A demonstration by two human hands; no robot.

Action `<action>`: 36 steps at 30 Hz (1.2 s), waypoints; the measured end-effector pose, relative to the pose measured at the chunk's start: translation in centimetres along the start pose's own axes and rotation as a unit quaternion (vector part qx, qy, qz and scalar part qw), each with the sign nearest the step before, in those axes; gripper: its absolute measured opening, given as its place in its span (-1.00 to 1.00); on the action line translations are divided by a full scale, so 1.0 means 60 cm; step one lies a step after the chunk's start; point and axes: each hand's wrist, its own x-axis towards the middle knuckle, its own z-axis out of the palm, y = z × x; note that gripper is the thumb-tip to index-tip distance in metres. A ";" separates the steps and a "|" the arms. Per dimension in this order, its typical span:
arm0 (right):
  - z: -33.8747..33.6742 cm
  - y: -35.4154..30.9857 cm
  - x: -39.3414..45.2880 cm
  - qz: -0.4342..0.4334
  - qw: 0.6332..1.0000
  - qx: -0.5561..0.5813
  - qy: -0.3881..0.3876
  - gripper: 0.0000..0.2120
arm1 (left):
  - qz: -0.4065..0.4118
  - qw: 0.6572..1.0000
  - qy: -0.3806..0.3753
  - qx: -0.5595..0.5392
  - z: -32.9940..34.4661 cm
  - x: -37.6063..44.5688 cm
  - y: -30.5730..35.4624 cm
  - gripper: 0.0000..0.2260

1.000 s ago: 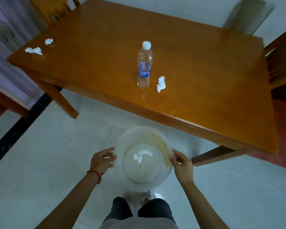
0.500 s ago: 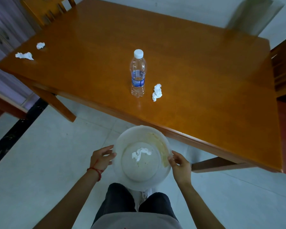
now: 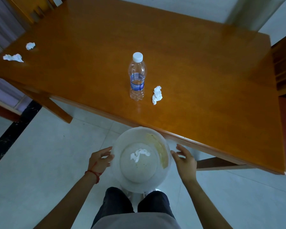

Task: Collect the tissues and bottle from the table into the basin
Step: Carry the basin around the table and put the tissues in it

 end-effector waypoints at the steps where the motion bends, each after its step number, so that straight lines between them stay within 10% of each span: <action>1: -0.004 -0.012 0.011 -0.019 1.000 -0.001 0.009 -0.63 | 0.000 1.000 0.002 0.002 -0.002 0.001 0.000 -0.65; 26: 0.112 -0.191 0.327 -0.226 0.927 -0.281 -0.106 -0.61 | -0.027 0.999 0.034 0.002 -0.014 0.002 0.009 -0.67; 36: 0.101 -0.176 0.218 -0.242 0.961 -0.127 -0.042 -0.78 | -0.032 0.999 0.030 0.008 -0.012 0.004 0.008 -0.66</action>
